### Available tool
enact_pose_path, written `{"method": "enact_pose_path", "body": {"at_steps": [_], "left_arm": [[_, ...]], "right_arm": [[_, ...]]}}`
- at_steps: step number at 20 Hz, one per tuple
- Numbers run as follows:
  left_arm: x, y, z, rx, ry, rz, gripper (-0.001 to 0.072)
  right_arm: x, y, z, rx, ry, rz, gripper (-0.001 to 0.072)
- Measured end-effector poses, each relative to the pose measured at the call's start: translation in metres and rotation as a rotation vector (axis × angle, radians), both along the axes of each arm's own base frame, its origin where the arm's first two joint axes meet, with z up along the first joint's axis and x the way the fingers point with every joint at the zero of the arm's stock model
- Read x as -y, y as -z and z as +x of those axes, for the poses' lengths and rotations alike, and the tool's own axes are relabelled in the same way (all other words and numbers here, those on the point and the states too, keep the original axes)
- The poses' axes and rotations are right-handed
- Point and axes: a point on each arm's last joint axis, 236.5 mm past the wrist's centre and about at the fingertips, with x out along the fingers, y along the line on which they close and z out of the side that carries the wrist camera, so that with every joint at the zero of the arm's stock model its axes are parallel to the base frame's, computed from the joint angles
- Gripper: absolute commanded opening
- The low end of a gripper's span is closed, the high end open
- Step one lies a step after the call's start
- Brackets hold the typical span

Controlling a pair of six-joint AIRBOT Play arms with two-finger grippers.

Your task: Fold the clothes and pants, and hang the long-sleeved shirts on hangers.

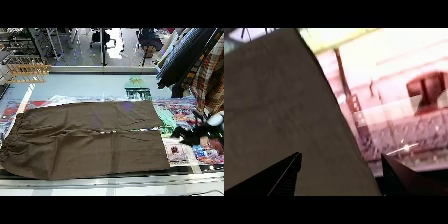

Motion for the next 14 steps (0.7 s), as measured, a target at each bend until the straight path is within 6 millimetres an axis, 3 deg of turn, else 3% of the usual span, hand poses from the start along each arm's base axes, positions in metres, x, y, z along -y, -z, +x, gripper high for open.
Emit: {"method": "enact_pose_path", "body": {"at_steps": [3,5,10,11,12,14], "left_arm": [[0.012,0.021,-0.009,-0.026,-0.022,-0.031,0.0383],[0.016,0.031,-0.013,-0.037,-0.031,-0.039,0.0383],[0.015,0.040,-0.017,-0.043,-0.048,-0.026,0.0383],[0.014,0.041,-0.019,-0.048,-0.047,-0.021,0.0383],[0.012,0.042,-0.021,-0.058,-0.043,-0.012,0.0383],[0.009,0.044,-0.027,-0.080,-0.033,0.006,0.0383]], "right_arm": [[-0.012,0.002,-0.067,-0.013,0.063,0.098,0.0564],[-0.025,0.007,-0.098,-0.012,0.107,0.161,0.0563],[-0.038,0.024,-0.135,-0.062,0.127,0.203,0.0560],[-0.039,0.027,-0.140,-0.077,0.125,0.204,0.0525],[-0.040,0.029,-0.143,-0.087,0.121,0.206,0.0445],[-0.040,0.035,-0.146,-0.103,0.129,0.217,0.0445]]}}
